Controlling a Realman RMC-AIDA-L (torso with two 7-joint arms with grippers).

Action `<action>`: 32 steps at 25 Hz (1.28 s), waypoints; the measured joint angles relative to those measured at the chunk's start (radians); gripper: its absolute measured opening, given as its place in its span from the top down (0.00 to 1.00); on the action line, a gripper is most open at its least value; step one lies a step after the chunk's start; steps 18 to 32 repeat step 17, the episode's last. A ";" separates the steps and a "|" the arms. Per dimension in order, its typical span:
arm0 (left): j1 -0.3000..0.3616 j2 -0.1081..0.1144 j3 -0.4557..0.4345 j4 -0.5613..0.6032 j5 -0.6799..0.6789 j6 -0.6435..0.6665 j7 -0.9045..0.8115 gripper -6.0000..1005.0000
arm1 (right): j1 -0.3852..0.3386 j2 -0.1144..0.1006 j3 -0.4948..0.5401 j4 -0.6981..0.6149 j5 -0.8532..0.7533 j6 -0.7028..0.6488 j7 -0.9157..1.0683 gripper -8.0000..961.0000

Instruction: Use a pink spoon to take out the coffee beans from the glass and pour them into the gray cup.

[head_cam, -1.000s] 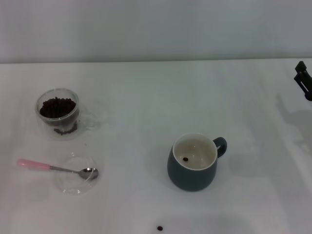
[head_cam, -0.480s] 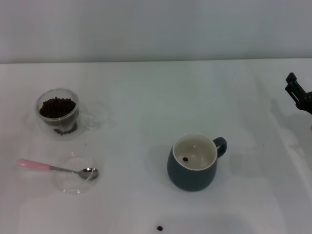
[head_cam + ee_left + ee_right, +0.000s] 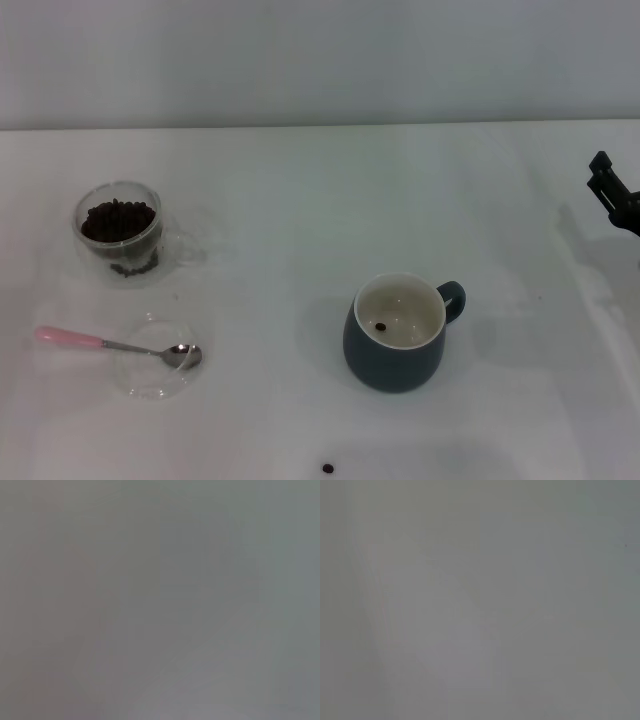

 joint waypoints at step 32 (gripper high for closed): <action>-0.039 -0.004 0.003 -0.097 -0.200 0.061 0.082 0.11 | -0.003 0.000 0.001 0.008 -0.007 -0.018 0.000 0.09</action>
